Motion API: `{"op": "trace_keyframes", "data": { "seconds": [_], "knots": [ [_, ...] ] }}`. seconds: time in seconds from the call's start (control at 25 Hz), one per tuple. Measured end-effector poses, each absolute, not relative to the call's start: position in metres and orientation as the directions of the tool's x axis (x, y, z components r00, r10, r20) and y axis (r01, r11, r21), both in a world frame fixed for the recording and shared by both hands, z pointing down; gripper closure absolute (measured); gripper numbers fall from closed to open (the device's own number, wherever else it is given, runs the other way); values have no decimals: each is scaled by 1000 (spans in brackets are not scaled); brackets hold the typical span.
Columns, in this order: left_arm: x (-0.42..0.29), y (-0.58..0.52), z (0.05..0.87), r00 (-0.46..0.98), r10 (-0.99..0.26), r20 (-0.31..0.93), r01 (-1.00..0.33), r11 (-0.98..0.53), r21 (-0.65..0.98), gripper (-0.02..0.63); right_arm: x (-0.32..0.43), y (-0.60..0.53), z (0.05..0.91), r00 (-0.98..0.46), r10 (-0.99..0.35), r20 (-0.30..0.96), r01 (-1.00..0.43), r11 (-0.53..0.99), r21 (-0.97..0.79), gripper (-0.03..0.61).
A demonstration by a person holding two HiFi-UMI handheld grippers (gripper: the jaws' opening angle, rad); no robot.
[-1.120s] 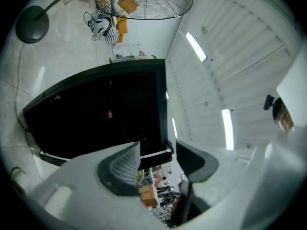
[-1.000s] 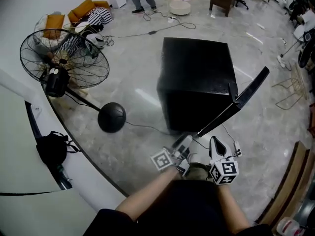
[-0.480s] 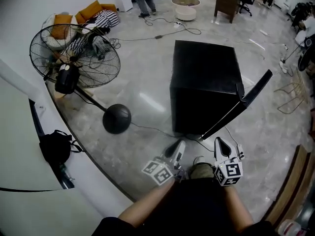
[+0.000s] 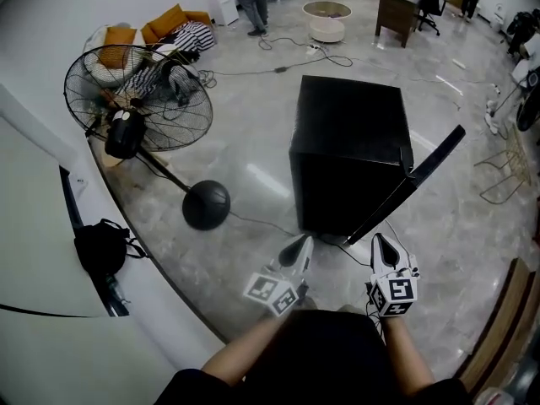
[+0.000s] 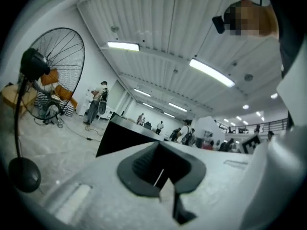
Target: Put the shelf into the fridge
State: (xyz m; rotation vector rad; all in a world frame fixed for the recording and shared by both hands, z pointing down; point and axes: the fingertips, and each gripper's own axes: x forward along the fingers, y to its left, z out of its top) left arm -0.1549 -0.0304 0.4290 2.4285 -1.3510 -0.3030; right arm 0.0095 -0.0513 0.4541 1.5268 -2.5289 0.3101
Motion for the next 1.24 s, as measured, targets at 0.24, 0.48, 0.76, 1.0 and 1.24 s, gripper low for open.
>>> {"op": "trace_keyframes", "data": {
  "seconds": [0.24,0.48,0.76,1.0,1.24],
  "knots": [
    [-110,-27,415,505,-863,19,-829,-479,288,612,58,-44,443,-456,-852,258,-889,452,-76,578],
    [-63,-19,409,503,-864,36,-841,-479,253,612,106,-33,436,-453,-852,262,-889,452,-69,578],
    [-28,2,398,483,-875,41,-854,-460,242,612,141,-16,422,-461,-853,245,-885,461,-60,580],
    [-10,24,400,447,-893,46,-871,-423,248,612,155,6,429,-495,-833,248,-867,493,-76,580],
    [18,48,414,422,-905,61,-880,-392,268,612,177,28,450,-522,-812,261,-851,517,-94,580]
  ]
}}
